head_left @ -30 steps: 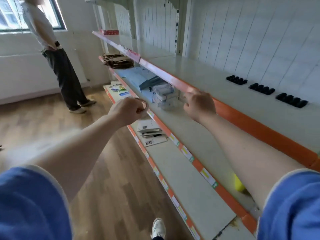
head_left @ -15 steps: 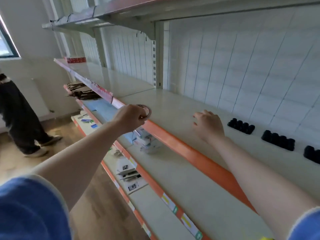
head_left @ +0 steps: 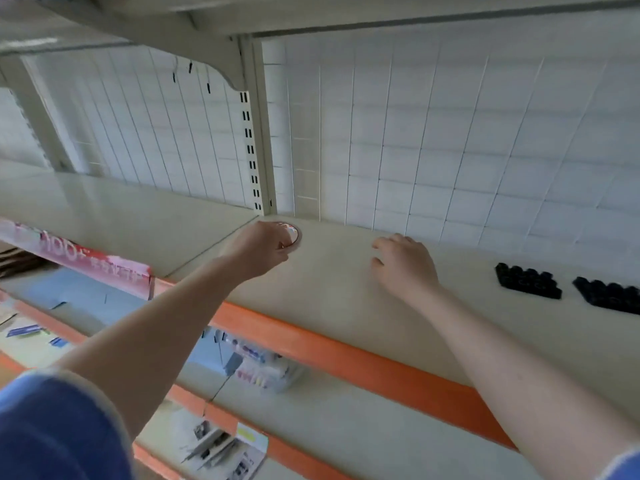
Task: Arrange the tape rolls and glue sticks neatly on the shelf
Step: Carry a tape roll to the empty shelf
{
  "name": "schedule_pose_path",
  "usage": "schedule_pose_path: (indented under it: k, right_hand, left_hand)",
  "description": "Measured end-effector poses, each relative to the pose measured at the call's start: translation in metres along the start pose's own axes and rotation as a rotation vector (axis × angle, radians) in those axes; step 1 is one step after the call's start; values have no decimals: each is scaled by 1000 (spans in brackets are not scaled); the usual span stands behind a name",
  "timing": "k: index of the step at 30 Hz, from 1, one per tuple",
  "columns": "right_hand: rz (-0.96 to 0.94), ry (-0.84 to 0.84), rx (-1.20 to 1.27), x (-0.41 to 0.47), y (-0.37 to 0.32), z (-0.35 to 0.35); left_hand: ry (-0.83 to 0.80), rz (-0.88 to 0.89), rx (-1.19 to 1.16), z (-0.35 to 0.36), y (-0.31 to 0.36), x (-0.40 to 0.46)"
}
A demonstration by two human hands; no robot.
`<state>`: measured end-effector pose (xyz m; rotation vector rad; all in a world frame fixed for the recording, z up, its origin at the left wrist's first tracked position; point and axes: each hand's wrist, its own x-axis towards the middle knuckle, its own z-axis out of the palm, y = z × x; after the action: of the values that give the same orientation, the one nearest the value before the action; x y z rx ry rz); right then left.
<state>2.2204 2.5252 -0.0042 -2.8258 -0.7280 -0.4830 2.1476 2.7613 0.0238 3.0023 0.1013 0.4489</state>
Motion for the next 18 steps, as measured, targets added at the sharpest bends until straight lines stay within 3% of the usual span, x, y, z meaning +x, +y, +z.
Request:
schedule_pose_path:
  k: [9,18]
  right_hand:
    - [172,-53,-97,33,-53,27]
    - [256,-51,-138,51,-51,42]
  left_hand:
    - [-104,104,-71,24,-91,62]
    - [-103,288,-235,56,-100,93]
